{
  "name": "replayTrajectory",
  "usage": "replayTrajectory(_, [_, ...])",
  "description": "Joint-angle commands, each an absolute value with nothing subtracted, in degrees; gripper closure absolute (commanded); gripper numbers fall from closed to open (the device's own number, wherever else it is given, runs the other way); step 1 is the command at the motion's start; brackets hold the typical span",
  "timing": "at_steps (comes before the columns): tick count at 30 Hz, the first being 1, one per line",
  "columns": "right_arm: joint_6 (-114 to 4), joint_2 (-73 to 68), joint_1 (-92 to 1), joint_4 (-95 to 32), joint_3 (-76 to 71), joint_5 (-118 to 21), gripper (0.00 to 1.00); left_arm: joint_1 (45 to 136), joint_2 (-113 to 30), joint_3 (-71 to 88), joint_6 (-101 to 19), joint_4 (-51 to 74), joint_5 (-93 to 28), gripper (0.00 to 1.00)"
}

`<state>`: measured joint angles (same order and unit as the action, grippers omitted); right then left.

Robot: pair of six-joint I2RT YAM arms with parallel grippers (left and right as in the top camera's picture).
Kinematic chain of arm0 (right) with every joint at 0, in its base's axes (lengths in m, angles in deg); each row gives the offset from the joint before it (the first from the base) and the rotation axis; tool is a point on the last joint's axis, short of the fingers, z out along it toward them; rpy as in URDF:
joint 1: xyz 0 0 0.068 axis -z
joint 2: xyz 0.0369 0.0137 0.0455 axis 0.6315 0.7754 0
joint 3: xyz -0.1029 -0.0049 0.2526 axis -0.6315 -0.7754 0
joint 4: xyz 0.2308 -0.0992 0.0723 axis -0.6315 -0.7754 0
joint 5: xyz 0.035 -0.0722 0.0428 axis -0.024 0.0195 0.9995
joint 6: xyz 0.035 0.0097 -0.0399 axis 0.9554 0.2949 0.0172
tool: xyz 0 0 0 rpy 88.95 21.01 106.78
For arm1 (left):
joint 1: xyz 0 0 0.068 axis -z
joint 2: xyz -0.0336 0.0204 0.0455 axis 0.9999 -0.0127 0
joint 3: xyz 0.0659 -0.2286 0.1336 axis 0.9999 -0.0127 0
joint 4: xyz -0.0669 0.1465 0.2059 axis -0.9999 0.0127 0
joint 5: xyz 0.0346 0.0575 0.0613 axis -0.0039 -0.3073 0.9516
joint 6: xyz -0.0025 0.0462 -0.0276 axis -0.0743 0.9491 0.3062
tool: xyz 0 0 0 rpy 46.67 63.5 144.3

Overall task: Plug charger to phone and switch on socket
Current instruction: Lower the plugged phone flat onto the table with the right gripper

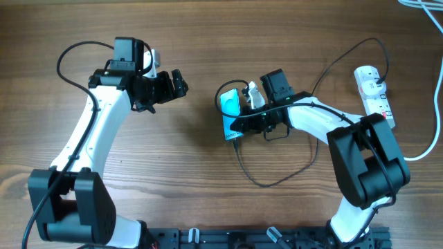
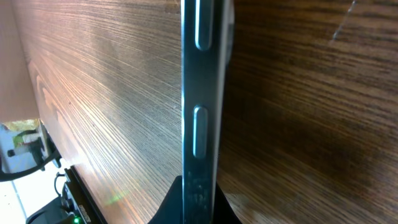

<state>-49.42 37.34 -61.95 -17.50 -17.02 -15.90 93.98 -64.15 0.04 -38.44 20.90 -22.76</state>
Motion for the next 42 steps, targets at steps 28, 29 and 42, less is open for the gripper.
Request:
replayTrajectory(28, [-49.3,39.0,-62.2,-18.6,-17.3,-24.6,0.95,93.7,-63.7,-0.2,-38.9,20.9,-22.0,0.00])
replayTrajectory(29, [-49.3,39.0,-62.2,-18.6,-17.3,-24.6,0.95,93.7,-63.7,-0.2,-38.9,20.9,-22.0,0.00])
replayTrajectory(42, [-49.3,39.0,-62.2,-18.7,-17.3,-24.8,0.94,93.7,-63.7,-0.2,-38.9,20.9,-22.0,0.00])
